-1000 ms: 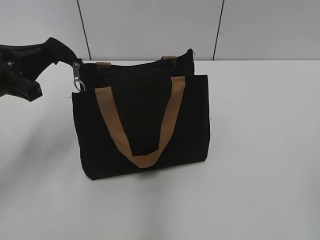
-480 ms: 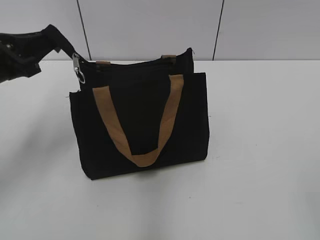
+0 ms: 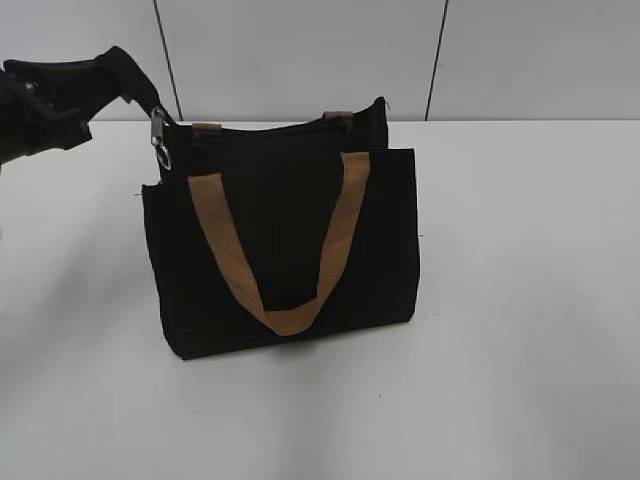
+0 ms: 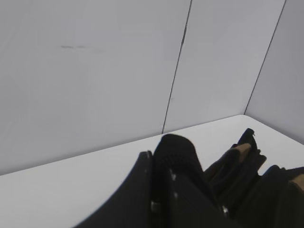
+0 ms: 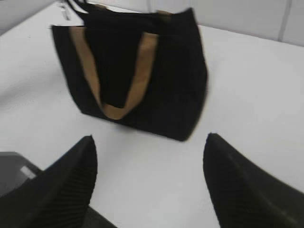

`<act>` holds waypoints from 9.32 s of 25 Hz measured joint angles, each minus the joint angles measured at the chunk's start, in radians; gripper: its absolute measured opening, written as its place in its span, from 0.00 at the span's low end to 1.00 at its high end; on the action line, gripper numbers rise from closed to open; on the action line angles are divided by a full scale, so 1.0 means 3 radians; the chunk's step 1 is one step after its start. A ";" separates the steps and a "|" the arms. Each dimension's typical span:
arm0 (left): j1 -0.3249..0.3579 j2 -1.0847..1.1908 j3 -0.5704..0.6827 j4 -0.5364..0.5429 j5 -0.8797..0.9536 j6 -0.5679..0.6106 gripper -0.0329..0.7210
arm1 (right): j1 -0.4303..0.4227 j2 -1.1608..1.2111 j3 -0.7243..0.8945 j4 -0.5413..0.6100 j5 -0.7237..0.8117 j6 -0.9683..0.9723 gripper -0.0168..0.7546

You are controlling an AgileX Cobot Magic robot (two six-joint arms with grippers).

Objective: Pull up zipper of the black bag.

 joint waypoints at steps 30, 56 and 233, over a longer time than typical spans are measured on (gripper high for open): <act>-0.0010 -0.0004 -0.0009 0.0022 0.0009 -0.0010 0.05 | 0.1951 0.4257 -0.2129 0.1412 -0.0386 -0.2154 0.62; -0.0010 -0.0004 -0.0009 0.0097 -0.0001 -0.0024 0.05 | 0.2049 0.5057 -0.2819 0.1406 -0.0862 -0.2152 0.54; -0.1016 -0.0974 -0.0687 -0.1041 0.4383 -0.0838 0.57 | 0.0648 0.3868 -0.2622 -0.0547 0.0491 0.0110 0.65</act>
